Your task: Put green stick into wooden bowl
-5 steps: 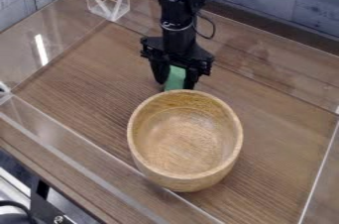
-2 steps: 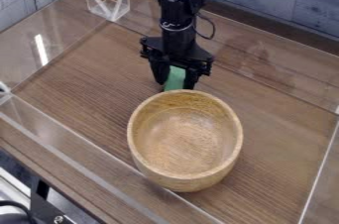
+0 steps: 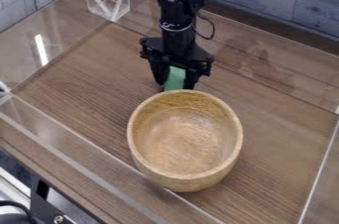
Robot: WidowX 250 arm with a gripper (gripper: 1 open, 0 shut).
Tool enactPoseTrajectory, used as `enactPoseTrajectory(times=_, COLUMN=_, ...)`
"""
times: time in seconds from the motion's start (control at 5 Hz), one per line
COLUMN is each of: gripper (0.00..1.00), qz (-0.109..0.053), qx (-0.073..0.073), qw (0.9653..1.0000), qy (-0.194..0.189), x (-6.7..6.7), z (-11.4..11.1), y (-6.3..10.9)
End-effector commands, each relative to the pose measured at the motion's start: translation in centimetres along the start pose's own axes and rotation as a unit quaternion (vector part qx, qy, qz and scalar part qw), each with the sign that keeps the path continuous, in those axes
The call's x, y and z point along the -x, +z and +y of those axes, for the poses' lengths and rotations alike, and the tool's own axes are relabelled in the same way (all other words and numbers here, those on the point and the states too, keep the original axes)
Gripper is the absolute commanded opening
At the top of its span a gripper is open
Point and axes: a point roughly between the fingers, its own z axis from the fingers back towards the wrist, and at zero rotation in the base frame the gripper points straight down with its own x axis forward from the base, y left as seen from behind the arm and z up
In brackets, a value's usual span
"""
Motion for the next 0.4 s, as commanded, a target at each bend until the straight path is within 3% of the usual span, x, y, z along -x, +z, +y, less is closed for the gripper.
enactPoseTrajectory(times=0.0, gripper=0.00, qz=0.014, qx=-0.001, qw=0.9999, qy=-0.006, x=0.76, z=-0.18, y=-0.30)
enactPoseTrajectory(times=0.2, gripper=0.00, qz=0.017, qx=0.000, qw=0.9998, qy=-0.006, x=0.89, z=-0.30, y=-0.41)
